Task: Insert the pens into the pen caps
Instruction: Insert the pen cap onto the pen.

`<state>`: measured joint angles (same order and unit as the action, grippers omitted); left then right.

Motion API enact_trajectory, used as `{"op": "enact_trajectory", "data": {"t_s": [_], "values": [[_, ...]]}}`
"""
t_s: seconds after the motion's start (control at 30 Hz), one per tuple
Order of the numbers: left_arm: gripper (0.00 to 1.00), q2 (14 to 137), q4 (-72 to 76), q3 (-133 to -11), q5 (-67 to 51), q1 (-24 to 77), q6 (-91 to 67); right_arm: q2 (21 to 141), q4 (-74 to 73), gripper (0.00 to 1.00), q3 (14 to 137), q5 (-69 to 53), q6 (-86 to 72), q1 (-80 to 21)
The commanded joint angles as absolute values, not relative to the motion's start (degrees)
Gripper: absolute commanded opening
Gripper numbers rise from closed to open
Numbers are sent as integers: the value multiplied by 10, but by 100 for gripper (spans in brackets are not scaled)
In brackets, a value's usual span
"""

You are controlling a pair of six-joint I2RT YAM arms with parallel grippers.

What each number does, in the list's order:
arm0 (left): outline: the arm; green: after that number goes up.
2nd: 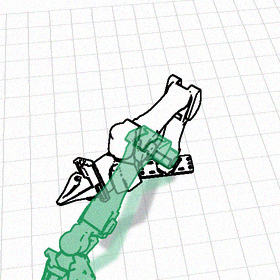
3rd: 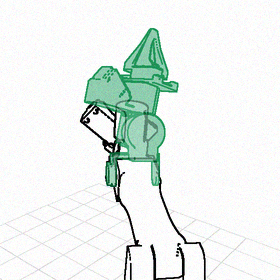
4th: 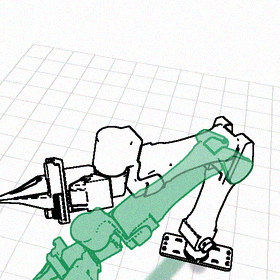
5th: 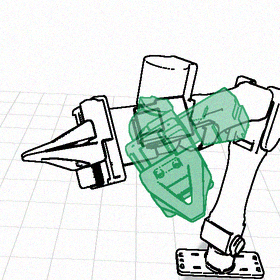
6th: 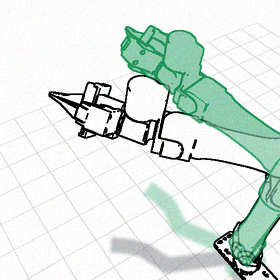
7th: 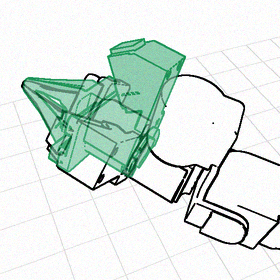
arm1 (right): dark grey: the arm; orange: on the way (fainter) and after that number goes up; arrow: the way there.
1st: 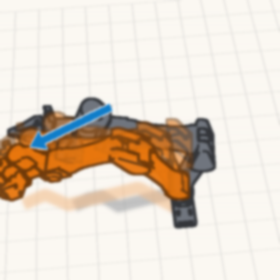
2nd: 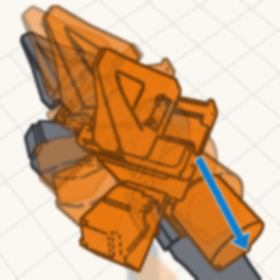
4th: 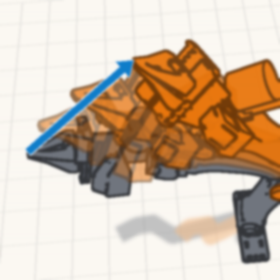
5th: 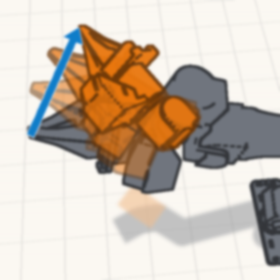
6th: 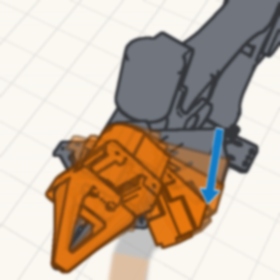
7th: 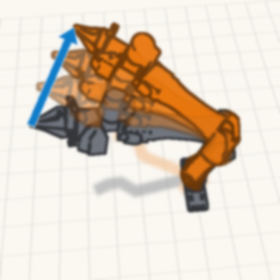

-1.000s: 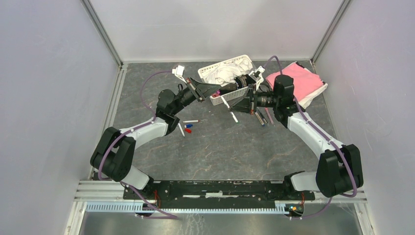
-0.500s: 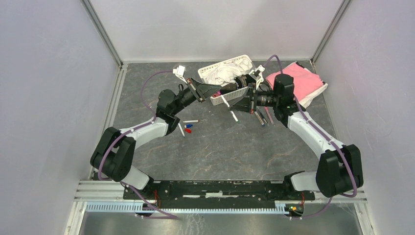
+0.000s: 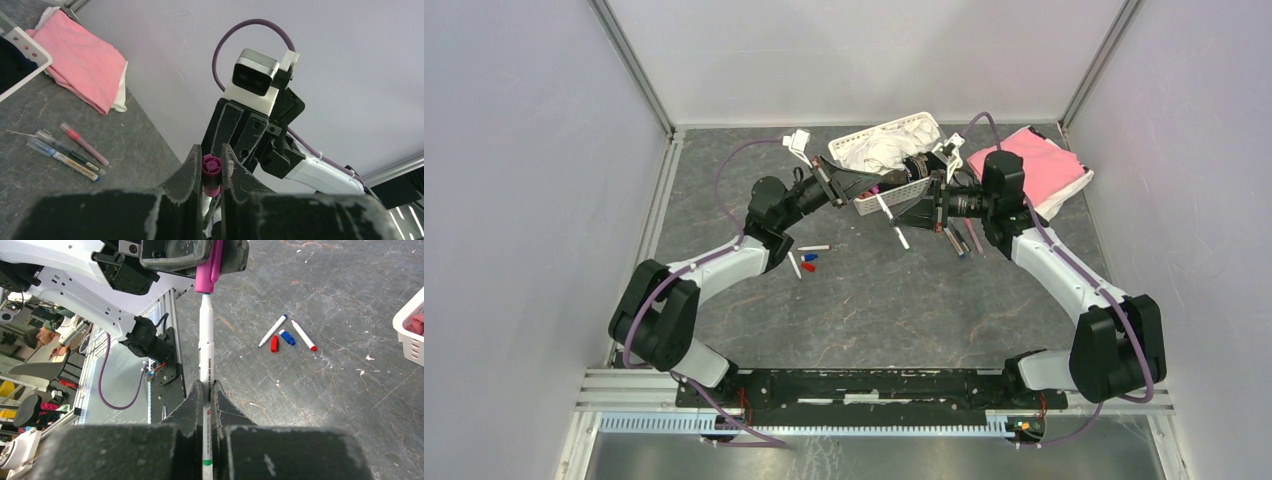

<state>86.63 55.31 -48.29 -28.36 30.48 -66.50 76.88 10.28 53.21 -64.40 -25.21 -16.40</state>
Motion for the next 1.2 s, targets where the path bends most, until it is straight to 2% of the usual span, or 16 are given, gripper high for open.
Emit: {"op": "enact_trajectory", "data": {"t_s": [0.0,0.4,0.87,1.17], "values": [[2,849,498,-512,-318,312,-604,773,108,0,565,-643,-244,-166],[2,820,397,-514,-348,312,-551,776,98,0,571,-633,-236,-167],[2,852,421,-444,-270,350,-661,822,135,0,530,-611,-309,-166],[2,900,388,-425,-281,352,-720,884,135,0,521,-597,-329,-167]]}}
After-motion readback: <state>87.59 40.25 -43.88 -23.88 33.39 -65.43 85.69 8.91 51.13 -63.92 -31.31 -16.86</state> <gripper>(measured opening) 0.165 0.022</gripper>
